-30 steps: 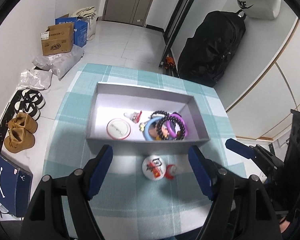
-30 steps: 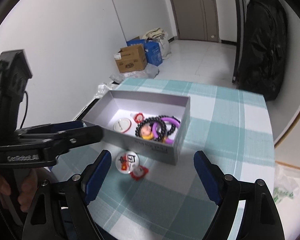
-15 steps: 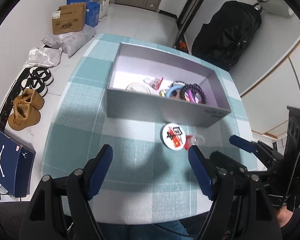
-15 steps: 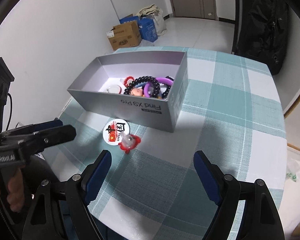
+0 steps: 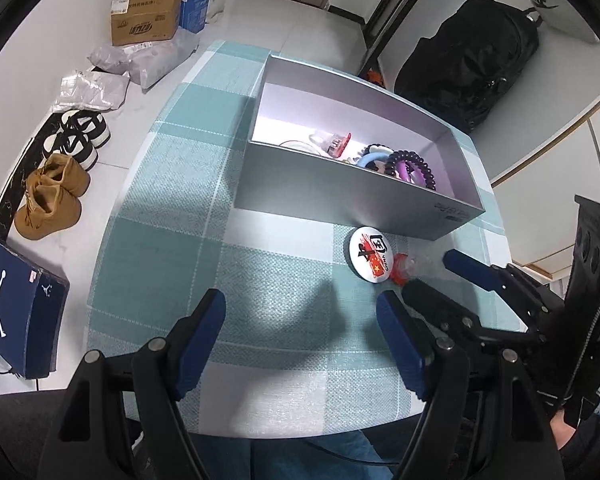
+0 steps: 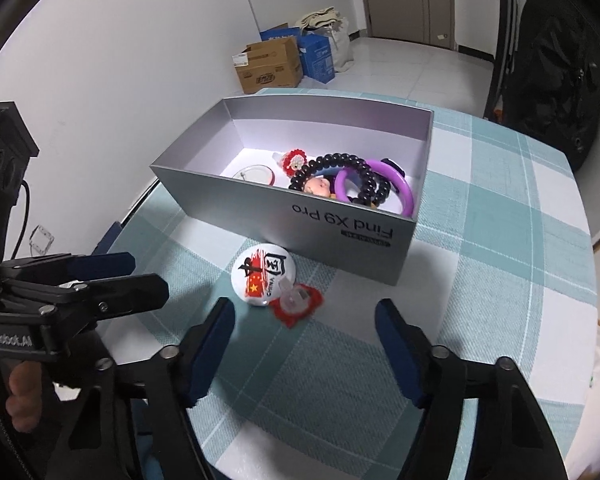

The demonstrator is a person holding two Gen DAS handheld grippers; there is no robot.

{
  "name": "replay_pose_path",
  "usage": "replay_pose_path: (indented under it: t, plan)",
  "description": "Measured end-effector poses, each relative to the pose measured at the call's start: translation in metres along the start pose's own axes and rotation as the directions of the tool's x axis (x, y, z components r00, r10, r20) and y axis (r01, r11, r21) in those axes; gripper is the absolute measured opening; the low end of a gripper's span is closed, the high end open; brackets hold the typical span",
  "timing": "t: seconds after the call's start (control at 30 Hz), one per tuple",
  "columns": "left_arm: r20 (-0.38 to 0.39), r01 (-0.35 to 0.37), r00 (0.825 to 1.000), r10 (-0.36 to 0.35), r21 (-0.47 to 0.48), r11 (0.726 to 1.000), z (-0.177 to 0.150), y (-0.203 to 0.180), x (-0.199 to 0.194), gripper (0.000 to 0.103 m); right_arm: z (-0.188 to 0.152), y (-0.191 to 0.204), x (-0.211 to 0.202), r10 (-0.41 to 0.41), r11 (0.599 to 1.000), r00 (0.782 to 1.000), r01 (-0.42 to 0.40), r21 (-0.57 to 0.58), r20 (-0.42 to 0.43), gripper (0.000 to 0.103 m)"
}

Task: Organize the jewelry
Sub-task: 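Move the right gripper to the red clear charm and grasp it, then grasp the white round badge with the left gripper while the right gripper holds the red charm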

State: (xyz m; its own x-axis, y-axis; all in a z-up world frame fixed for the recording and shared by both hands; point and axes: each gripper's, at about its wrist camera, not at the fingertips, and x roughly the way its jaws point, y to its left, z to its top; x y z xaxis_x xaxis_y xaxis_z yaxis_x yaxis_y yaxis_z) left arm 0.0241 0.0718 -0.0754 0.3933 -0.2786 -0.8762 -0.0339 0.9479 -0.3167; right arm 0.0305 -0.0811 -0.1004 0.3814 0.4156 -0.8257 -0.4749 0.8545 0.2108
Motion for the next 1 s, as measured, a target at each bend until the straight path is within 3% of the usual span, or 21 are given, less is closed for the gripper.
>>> replay_pose_path:
  t: [0.23,0.5,0.87,1.0]
  plan:
    - [0.0,-0.002,1.0,0.002,-0.002,1.0,0.0,0.002,0.0,0.074,0.004,0.003,0.005,0.014,1.0,1.0,-0.014,0.007,0.006,0.047]
    - [-0.008,0.002,1.0,-0.002,-0.018,1.0,0.002,0.005,0.001,0.074,0.009,0.001,0.014,0.008,1.0,1.0,-0.008,0.022,-0.006,0.016]
    - [-0.021,0.003,1.0,-0.003,-0.008,1.0,0.004,0.003,0.006,0.074,0.01,0.002,0.001,0.018,1.0,1.0,-0.018,0.01,0.022,0.016]
    - [-0.013,-0.011,1.0,0.011,0.036,0.999,0.006,-0.01,0.008,0.074,0.009,-0.003,-0.01,0.015,1.0,0.999,-0.016,0.013,0.036,0.016]
